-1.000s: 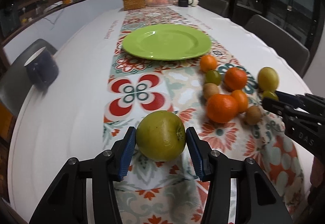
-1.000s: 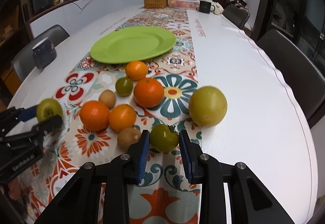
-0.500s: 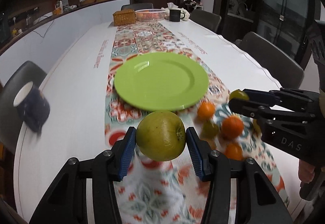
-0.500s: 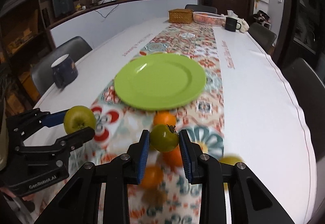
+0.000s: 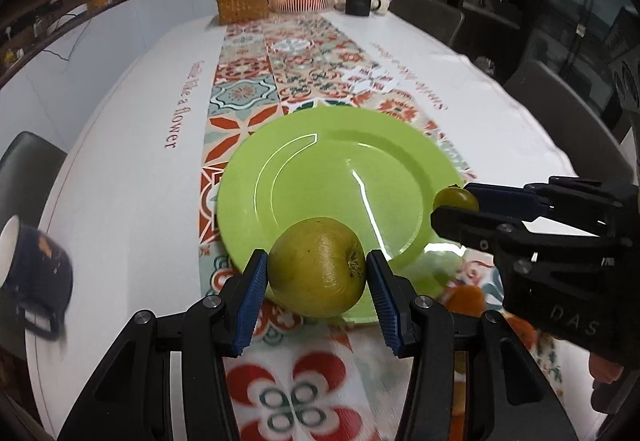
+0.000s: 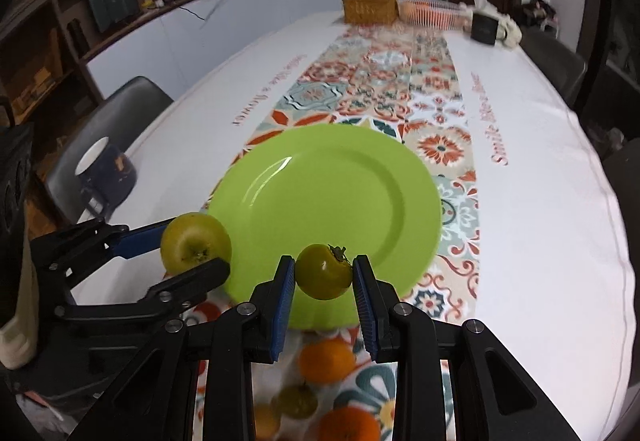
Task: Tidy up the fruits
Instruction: 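Carry the pear with the left tool while the right tool carries the tomato onto the green plate, then open both tools and lift them away from the green plate, then grasp the large yellow pomelo with the right tool while the left tool grasps an orange, then carry the orange with the left tool while the right tool carries the pomelo onto the plate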
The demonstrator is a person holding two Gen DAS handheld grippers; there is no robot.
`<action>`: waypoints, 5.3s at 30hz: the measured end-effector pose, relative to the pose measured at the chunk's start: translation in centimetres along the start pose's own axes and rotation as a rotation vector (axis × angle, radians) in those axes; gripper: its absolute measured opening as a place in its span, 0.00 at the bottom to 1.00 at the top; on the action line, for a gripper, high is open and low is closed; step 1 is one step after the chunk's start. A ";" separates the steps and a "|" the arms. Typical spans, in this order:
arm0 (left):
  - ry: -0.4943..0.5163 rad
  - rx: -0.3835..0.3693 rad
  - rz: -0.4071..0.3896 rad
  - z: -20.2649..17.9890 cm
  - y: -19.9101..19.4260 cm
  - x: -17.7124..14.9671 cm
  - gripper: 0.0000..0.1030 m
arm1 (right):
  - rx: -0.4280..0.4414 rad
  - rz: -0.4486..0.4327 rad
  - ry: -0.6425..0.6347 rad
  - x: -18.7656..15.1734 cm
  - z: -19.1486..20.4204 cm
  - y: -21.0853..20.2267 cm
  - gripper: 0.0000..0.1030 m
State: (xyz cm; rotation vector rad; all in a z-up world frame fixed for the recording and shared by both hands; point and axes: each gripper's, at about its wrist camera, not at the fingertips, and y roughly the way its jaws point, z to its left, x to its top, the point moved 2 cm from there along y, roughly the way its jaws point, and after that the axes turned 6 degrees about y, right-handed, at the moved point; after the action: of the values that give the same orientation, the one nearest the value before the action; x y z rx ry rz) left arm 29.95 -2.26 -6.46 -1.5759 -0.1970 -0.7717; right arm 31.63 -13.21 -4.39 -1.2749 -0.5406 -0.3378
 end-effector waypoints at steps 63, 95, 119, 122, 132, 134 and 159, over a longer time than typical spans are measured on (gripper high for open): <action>0.003 0.109 -0.147 -9.1 -13.0 -10.0 0.89 | -0.213 -0.263 0.072 -12.9 -5.0 -14.9 0.80; 0.072 -0.023 0.009 -10.8 -5.1 -11.3 0.65 | -0.215 -0.080 0.093 -15.0 -8.4 -7.3 0.75; -0.003 -0.179 0.005 -10.2 -4.2 -11.2 0.40 | -0.163 -0.034 0.110 -15.2 -7.2 -5.9 0.48; -0.001 -0.169 0.009 -10.3 -4.3 -11.2 0.40 | -0.146 -0.039 0.109 -15.3 -6.6 -6.5 0.48; 0.007 -0.116 -0.047 -9.7 -6.7 -10.8 0.40 | -0.118 -0.078 0.079 -15.3 -4.5 -8.8 0.48; 0.009 -0.114 -0.062 -9.4 -7.2 -10.5 0.40 | -0.108 -0.086 0.074 -15.1 -4.2 -9.2 0.48; 0.042 -0.019 -0.170 -1.9 -7.4 -2.5 0.40 | -0.018 -0.183 -0.045 -4.6 0.7 -7.6 0.48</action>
State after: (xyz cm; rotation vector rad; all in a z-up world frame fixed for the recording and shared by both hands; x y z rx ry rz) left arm 23.35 -1.93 -1.92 -1.5738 -0.2962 -0.9400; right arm 23.72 -14.87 -0.65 -1.2560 -0.6963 -0.4685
